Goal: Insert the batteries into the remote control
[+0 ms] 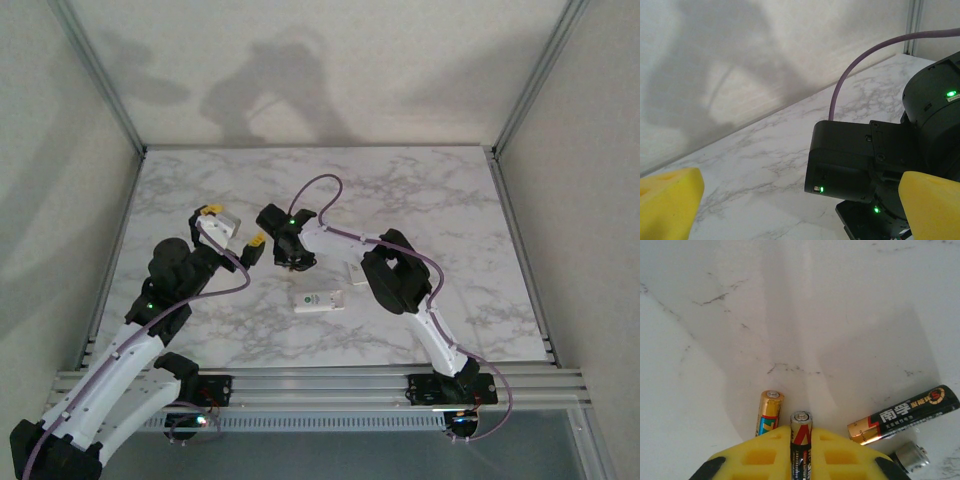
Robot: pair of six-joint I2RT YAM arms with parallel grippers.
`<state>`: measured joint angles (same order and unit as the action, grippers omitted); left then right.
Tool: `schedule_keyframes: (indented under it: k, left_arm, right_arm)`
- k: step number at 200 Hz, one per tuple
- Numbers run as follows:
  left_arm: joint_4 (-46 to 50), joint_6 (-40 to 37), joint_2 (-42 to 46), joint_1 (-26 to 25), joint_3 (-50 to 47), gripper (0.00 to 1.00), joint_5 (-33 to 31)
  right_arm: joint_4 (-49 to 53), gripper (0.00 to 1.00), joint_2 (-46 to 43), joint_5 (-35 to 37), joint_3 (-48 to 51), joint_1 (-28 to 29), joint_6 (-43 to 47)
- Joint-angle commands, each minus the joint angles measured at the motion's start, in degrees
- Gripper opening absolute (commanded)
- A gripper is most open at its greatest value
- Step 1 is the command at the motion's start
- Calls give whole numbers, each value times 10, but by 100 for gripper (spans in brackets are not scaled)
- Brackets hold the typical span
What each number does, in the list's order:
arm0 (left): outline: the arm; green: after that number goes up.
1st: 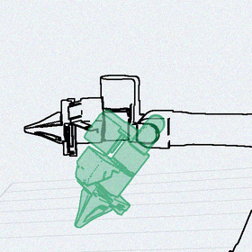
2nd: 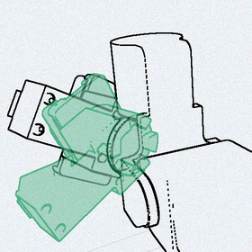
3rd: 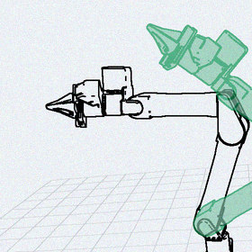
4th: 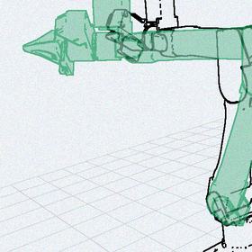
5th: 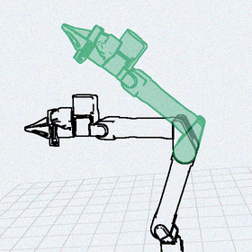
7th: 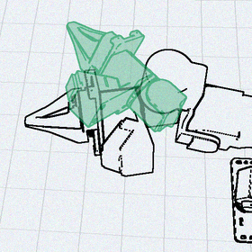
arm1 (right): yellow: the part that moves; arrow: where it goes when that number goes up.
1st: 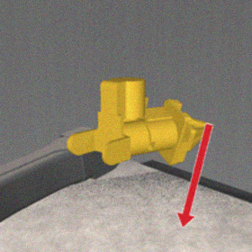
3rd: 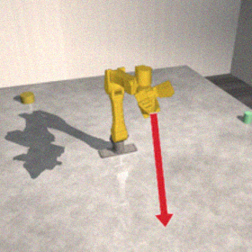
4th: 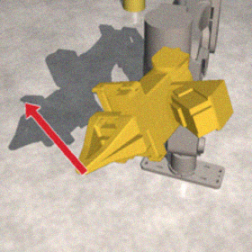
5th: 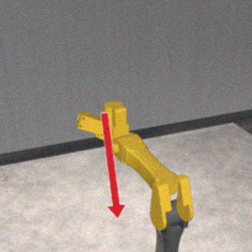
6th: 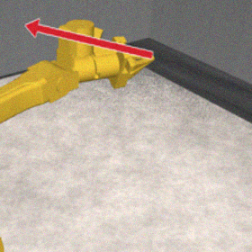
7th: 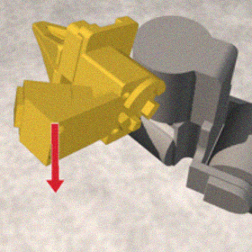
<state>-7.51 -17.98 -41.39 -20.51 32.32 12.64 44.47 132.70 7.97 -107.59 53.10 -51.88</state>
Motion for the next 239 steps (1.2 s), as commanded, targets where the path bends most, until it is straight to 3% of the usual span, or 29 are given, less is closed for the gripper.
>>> schedule_keyframes:
  k: [1, 78, 114, 147, 173, 239]
  left_arm:
    - [-15, -6, 3, 5, -6, 100, 12]
    - [-15, -7, 2, 6, -8, 100, 17]
    - [-15, -13, -2, 6, -11, 100, 45]
    - [-16, -42, -14, 5, -21, 99, 119]
    - [-5, -79, -59, -12, -19, 99, 187]
    - [128, -181, -269, -124, 76, 99, 139]
  right_arm:
    - [13, 11, 1, 20, -10, 4, 5]
    - [-6, 10, -112, 45, 40, 2, 25]
    - [-30, 9, -220, 66, 145, -4, 33]
    - [-68, 9, -340, 83, 287, -17, 42]
    - [-112, 8, -416, 70, 393, -34, 64]
    - [-235, 8, -521, -12, 575, -50, 82]
